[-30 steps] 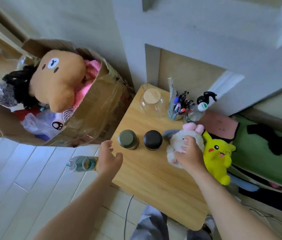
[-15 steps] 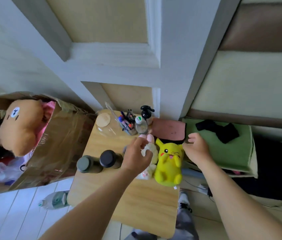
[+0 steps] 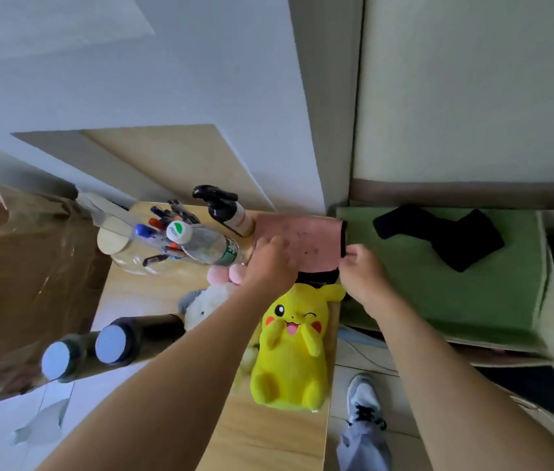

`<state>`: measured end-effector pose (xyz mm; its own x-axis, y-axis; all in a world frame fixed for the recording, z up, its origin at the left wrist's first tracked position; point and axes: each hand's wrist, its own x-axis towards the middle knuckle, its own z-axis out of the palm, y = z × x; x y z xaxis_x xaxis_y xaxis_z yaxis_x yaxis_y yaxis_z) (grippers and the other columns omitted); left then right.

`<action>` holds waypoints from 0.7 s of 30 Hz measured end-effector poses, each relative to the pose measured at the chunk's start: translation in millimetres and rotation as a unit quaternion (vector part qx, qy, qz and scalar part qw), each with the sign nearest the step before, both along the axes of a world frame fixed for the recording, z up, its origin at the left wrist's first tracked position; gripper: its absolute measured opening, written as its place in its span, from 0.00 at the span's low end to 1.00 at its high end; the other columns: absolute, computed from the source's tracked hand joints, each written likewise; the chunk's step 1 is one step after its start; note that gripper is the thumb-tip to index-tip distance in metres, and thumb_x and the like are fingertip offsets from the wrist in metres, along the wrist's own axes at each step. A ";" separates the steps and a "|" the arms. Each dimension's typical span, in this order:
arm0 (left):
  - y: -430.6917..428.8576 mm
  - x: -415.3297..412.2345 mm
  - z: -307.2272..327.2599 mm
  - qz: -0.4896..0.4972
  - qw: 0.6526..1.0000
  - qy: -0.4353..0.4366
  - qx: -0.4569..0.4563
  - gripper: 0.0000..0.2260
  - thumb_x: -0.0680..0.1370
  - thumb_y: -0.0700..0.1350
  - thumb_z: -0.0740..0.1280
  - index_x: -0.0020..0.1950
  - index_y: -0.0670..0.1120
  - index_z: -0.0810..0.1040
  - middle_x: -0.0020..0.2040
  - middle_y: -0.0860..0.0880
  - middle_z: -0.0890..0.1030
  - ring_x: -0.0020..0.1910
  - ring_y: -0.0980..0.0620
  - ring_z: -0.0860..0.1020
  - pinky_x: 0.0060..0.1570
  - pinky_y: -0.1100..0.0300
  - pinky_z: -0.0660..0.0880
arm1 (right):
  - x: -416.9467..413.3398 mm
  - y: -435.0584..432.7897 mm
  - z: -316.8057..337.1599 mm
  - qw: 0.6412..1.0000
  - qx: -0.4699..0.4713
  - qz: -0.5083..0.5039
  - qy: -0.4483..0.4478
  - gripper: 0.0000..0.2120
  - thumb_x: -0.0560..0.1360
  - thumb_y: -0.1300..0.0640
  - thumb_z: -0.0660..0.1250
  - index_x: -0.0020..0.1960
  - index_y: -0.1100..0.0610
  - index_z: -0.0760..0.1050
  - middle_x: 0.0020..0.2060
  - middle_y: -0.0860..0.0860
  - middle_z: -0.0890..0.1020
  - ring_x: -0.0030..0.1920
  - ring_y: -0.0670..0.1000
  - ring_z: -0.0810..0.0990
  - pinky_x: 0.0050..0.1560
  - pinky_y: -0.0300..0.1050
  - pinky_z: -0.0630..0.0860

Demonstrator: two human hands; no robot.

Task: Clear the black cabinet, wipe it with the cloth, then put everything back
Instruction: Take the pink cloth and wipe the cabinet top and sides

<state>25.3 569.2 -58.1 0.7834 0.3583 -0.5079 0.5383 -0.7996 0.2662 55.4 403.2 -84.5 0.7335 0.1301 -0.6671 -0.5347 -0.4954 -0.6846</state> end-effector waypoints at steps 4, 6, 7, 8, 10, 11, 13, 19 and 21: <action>4.1 5.6 -33.6 0.022 0.999 0.027 0.036 0.12 0.80 0.46 0.61 0.59 0.40 0.72 0.62 0.38 0.70 0.59 0.36 0.74 0.55 0.48 0.71 | 10.9 9.4 -36.1 1.000 -0.018 -0.011 0.002 0.18 0.82 0.60 0.60 0.71 0.59 0.69 0.62 0.56 0.78 0.58 0.56 0.78 0.53 0.48 0.74; 4.2 8.7 -44.8 0.023 0.997 0.055 0.052 0.15 0.80 0.47 0.62 0.62 0.39 0.70 0.67 0.34 0.67 0.64 0.32 0.71 0.60 0.45 0.70 | 15.8 12.9 -45.0 0.998 -0.049 -0.023 -0.015 0.16 0.80 0.59 0.63 0.68 0.59 0.72 0.59 0.57 0.80 0.56 0.57 0.79 0.52 0.49 0.77; 3.2 10.0 -48.3 0.023 0.996 0.070 0.055 0.17 0.80 0.47 0.62 0.64 0.38 0.69 0.70 0.32 0.65 0.66 0.31 0.70 0.61 0.44 0.70 | 17.2 14.2 -47.2 0.998 -0.057 -0.031 -0.020 0.16 0.80 0.59 0.64 0.66 0.59 0.73 0.58 0.57 0.80 0.54 0.57 0.79 0.51 0.49 0.77; 2.8 11.6 -51.7 0.025 0.995 0.084 0.058 0.18 0.80 0.46 0.62 0.65 0.38 0.68 0.71 0.30 0.64 0.67 0.30 0.69 0.62 0.44 0.70 | 18.2 15.8 -48.9 0.998 -0.056 -0.036 -0.019 0.15 0.79 0.58 0.65 0.65 0.59 0.73 0.57 0.57 0.80 0.52 0.57 0.79 0.47 0.47 0.76; 3.7 14.1 -56.5 0.040 0.992 0.099 0.064 0.19 0.79 0.45 0.64 0.66 0.38 0.68 0.71 0.29 0.64 0.66 0.30 0.70 0.62 0.43 0.71 | 17.9 19.0 -49.9 0.998 -0.047 -0.033 -0.008 0.13 0.80 0.57 0.66 0.63 0.59 0.74 0.53 0.56 0.80 0.46 0.54 0.77 0.36 0.42 0.71; 5.0 15.1 -58.9 0.052 0.991 0.101 0.066 0.20 0.78 0.45 0.65 0.67 0.38 0.68 0.70 0.29 0.66 0.65 0.30 0.71 0.62 0.43 0.72 | 17.5 20.6 -50.3 0.999 -0.044 -0.028 -0.008 0.12 0.79 0.56 0.67 0.60 0.60 0.75 0.50 0.55 0.80 0.42 0.53 0.77 0.33 0.41 0.69; 7.7 16.3 -62.5 0.074 0.990 0.100 0.073 0.24 0.76 0.45 0.67 0.69 0.37 0.66 0.69 0.31 0.68 0.65 0.31 0.71 0.64 0.42 0.72 | 15.1 23.5 -51.9 0.999 -0.032 -0.026 -0.010 0.10 0.78 0.55 0.68 0.51 0.62 0.78 0.40 0.55 0.80 0.35 0.52 0.76 0.31 0.42 0.67; 12.3 23.8 -63.1 0.122 0.987 0.062 0.084 0.18 0.79 0.40 0.63 0.66 0.38 0.64 0.65 0.35 0.74 0.65 0.34 0.72 0.64 0.43 0.70 | 11.8 34.0 -53.0 1.000 0.005 -0.022 0.003 0.15 0.74 0.57 0.69 0.35 0.55 0.66 0.30 0.52 0.70 0.29 0.52 0.67 0.29 0.42 0.61; 14.1 26.3 -62.6 0.128 0.986 0.049 0.098 0.14 0.80 0.36 0.61 0.65 0.40 0.64 0.64 0.36 0.74 0.65 0.35 0.73 0.64 0.43 0.71 | 11.4 34.2 -50.0 1.000 0.009 -0.025 -0.001 0.13 0.73 0.59 0.69 0.35 0.55 0.66 0.30 0.51 0.71 0.28 0.51 0.67 0.28 0.41 0.61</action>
<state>51.6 583.4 -120.7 0.6053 0.6361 -0.4785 0.7442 -0.6656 0.0565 66.9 437.4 -134.5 0.7409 0.1042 -0.6635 -0.5573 -0.4561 -0.6939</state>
